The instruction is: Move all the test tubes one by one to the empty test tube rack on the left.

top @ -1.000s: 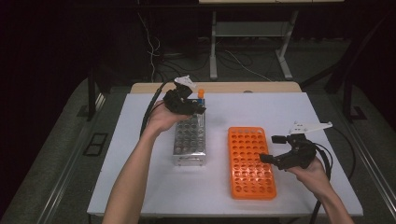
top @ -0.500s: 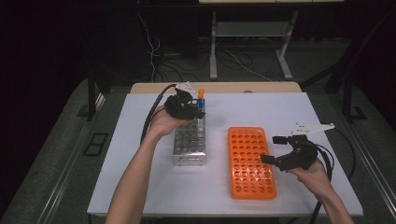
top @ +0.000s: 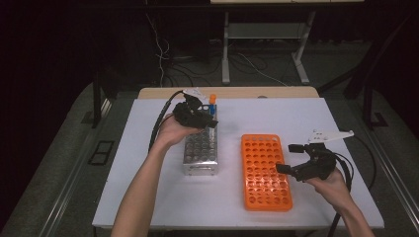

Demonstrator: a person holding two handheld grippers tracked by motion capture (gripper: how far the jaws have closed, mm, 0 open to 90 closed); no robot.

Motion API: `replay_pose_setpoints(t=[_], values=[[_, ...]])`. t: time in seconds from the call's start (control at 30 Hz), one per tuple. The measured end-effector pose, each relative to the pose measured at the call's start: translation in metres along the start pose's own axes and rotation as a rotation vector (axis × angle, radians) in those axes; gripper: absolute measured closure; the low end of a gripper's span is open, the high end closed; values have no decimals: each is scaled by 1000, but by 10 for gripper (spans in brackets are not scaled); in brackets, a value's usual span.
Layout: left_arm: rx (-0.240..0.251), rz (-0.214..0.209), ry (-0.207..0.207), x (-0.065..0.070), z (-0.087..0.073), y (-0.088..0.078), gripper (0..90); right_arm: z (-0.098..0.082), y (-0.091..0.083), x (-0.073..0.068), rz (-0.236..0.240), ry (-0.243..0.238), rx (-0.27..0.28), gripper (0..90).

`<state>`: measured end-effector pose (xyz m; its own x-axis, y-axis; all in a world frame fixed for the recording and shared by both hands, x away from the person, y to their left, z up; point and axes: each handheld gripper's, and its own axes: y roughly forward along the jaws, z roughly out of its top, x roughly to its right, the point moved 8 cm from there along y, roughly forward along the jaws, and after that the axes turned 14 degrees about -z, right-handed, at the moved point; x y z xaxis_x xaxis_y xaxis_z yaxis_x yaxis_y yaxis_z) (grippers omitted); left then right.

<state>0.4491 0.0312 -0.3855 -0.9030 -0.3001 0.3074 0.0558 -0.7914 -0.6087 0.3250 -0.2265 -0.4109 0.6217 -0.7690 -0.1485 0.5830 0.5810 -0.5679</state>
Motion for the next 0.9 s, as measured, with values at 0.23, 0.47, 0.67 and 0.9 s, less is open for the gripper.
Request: replay_pose_setpoints(t=[0.23, 0.47, 0.67, 0.9], values=[[12, -20, -4, 14, 2, -12, 528, -1, -1, 1, -4, 4, 1, 2], [27, -46, -11, 32, 1, -23, 389, -2, -2, 0, -6, 11, -1, 2], [68, -41, -19, 47, -1, -33, 204, -5, -5, -1, -7, 24, -2, 2], [99, -10, -30, 59, -14, -39, 31, -10, -7, -1, -11, 38, -1, 2]])
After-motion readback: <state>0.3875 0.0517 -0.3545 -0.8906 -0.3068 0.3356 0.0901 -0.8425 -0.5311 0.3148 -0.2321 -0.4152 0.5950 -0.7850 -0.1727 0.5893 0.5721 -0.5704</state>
